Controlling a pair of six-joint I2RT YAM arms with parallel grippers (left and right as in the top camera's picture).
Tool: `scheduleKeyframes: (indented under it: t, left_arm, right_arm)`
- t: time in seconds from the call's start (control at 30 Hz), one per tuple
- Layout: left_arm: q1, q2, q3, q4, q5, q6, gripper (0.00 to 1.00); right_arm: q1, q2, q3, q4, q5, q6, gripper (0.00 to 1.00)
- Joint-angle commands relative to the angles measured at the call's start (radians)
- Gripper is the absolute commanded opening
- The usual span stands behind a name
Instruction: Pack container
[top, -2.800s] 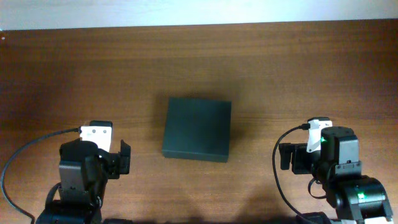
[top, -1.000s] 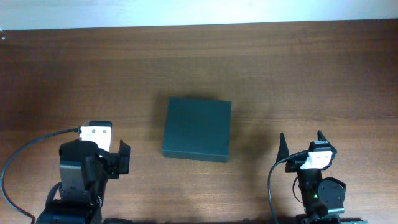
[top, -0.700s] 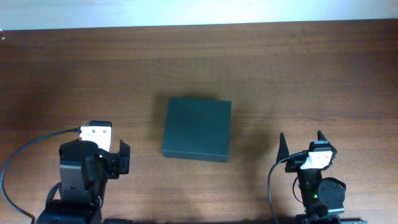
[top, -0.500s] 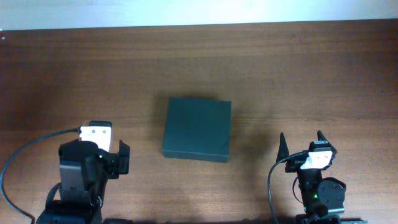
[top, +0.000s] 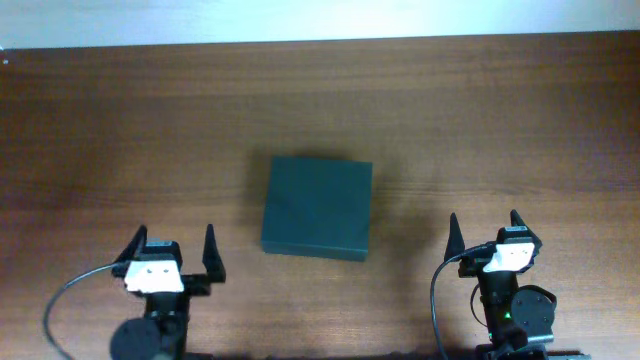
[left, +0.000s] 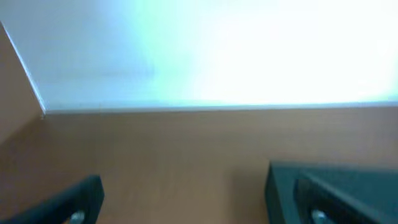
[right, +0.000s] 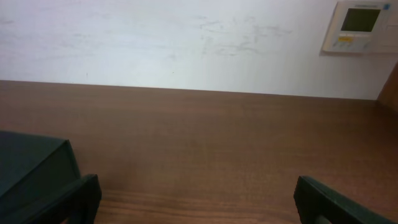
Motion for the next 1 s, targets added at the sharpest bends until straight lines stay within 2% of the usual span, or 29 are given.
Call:
scheduleKeyframes:
  t: [0.0,0.07,0.17,0.23,0.33,0.6,0.97]
  left_arm:
    - [-0.003,-0.055,-0.153,0.213,-0.054,-0.014,0.99]
    - [-0.003,-0.056,-0.235,0.349,-0.078,-0.014,0.99]
    - [-0.003,-0.057,-0.303,0.404,-0.111,-0.026,0.99]
    - [-0.003,-0.057,-0.335,0.4,-0.118,-0.061,0.99]
    - [-0.001,-0.057,-0.344,0.267,-0.113,-0.123,0.99]
    - [0.051,-0.057,-0.344,0.262,0.026,-0.12,0.99]
    - [0.056,-0.057,-0.344,0.261,0.037,-0.113,0.99]
  right_arm:
    - [-0.003,-0.01,-0.004,-0.01,0.008,-0.006,0.99]
    - [-0.003,-0.01,-0.004,-0.01,0.008,-0.006,0.99]
    - [-0.003,-0.01,-0.004,-0.01,0.008,-0.006,0.99]
    - [-0.003,-0.01,-0.004,-0.01,0.008,-0.006,0.99]
    - [-0.003,-0.01,-0.004,-0.01,0.008,-0.006,0.99]
    - [-0.003,-0.01,-0.004,-0.01,0.008,-0.006,0.99]
    - [-0.003,-0.01,-0.004,-0.01,0.008,-0.006,0.99]
